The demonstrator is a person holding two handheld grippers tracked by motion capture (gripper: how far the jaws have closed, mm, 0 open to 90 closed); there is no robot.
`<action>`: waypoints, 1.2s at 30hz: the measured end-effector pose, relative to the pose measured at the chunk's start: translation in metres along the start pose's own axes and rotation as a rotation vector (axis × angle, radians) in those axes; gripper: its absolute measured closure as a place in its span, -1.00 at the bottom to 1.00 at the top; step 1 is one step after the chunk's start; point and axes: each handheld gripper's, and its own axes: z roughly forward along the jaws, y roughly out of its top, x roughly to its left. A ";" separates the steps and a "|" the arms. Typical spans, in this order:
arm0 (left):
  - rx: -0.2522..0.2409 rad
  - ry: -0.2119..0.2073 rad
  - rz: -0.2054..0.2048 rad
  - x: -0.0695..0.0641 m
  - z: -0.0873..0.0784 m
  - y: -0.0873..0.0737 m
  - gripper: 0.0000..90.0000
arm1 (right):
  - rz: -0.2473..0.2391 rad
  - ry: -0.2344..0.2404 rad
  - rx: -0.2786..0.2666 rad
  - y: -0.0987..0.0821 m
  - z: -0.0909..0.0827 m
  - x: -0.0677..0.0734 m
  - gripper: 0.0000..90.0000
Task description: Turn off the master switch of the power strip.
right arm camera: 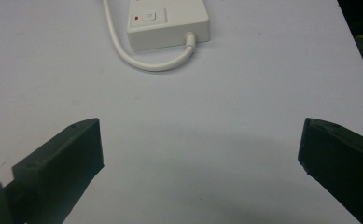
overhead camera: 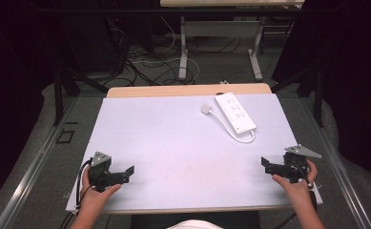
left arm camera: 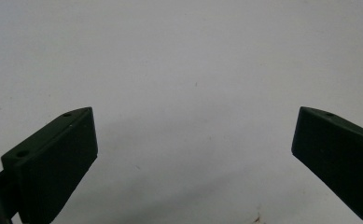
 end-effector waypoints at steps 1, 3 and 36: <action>-0.010 0.000 -0.004 0.000 0.000 0.000 -0.99 | -0.010 -0.001 0.000 0.000 0.000 0.000 -1.00; -0.012 0.001 -0.002 0.000 0.000 0.000 -0.99 | -0.006 0.001 0.003 0.002 -0.001 0.002 -1.00; -0.001 0.030 -0.004 0.002 -0.003 -0.001 -0.99 | -0.115 0.091 0.098 0.050 0.001 0.021 -1.00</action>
